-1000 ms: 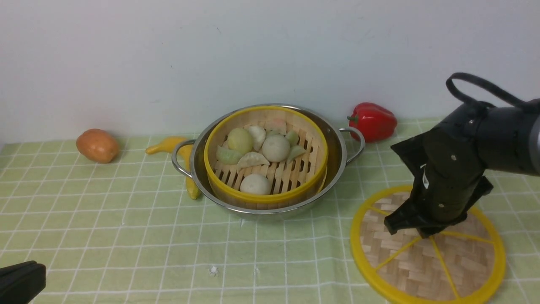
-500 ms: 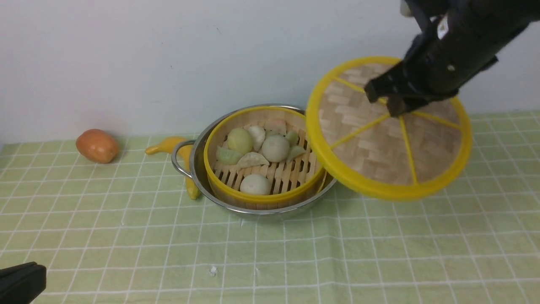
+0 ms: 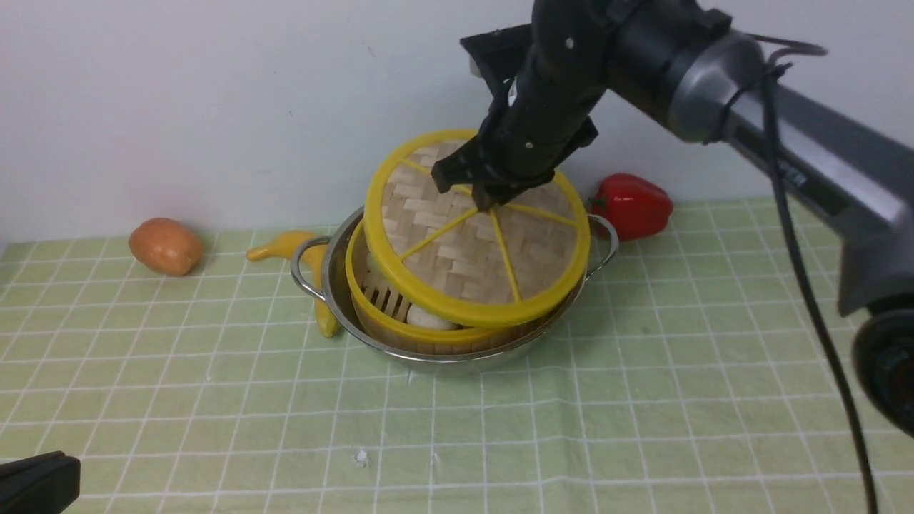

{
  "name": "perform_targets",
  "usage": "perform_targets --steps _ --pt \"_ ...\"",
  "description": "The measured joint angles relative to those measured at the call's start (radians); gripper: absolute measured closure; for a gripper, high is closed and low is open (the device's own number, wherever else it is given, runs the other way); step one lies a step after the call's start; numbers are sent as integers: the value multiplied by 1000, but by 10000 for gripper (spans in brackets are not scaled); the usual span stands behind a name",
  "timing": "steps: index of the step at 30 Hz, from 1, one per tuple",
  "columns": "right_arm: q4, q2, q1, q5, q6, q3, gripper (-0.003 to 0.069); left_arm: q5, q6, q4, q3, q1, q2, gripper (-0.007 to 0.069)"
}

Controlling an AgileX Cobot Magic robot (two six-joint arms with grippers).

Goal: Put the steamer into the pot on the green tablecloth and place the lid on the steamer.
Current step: 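Place the bamboo steamer lid onto the steamer basket in the pot with the right gripper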

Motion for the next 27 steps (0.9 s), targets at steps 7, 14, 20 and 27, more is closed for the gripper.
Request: perform_targets --steps 7,14,20,27 --pt "8 120 9 0 -9 -162 513 -1 0 1 0 0 0 647" --pt "13 146 9 7 -18 -166 513 -1 0 1 0 0 0 647" --pt "44 149 9 7 -62 -167 513 -1 0 1 0 0 0 647" --pt "63 156 9 11 -88 -167 513 -1 0 1 0 0 0 647"
